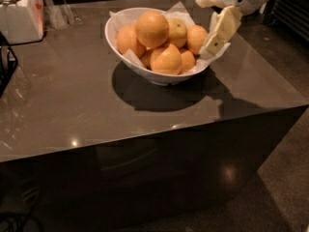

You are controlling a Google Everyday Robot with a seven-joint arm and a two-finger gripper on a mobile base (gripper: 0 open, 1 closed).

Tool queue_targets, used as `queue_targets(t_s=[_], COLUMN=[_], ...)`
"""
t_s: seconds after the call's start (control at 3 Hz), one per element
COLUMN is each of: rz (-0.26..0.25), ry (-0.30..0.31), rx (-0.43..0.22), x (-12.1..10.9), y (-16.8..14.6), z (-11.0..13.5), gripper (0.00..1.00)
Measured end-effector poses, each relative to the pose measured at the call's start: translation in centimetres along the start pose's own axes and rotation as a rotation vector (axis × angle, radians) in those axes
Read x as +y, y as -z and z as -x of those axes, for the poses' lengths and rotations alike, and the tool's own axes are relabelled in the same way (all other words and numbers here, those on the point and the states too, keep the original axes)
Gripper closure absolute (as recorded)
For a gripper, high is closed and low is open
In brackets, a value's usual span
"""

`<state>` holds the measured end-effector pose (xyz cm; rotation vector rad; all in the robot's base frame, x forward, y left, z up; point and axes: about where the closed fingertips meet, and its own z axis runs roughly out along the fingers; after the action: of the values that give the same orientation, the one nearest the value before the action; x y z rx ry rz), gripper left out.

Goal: Pick orange from white bowl

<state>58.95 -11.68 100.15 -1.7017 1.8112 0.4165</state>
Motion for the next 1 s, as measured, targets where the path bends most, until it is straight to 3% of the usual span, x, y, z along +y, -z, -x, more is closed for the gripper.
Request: queue_targets(t_s=[0.67, 1.0], rz=[0.097, 0.115], ry=[0.054, 0.060], rx=[-0.084, -0.114], x=[-2.5, -3.4], y=[-5.9, -7.7], z=[3.6, 4.7], gripper=[0.00, 0.00])
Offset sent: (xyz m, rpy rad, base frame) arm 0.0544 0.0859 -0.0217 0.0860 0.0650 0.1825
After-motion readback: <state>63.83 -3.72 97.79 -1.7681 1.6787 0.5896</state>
